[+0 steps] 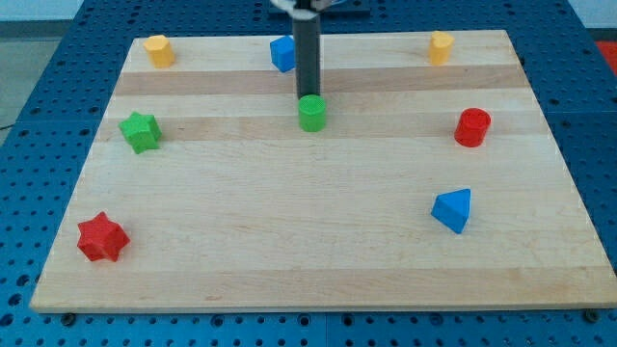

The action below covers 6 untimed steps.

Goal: Slide the green circle to the bottom center

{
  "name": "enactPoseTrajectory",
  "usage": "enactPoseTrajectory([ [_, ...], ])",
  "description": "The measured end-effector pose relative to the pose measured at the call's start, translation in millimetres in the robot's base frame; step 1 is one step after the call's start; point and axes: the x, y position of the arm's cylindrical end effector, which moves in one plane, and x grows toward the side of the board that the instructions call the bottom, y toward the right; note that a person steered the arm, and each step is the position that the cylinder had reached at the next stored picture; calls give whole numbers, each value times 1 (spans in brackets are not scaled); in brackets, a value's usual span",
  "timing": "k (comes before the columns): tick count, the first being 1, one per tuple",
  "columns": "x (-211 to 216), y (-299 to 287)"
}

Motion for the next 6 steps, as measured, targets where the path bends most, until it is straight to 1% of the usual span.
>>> enactPoseTrajectory([
  [1, 44, 0],
  [3, 24, -2],
  [5, 135, 0],
  [6, 124, 0],
])
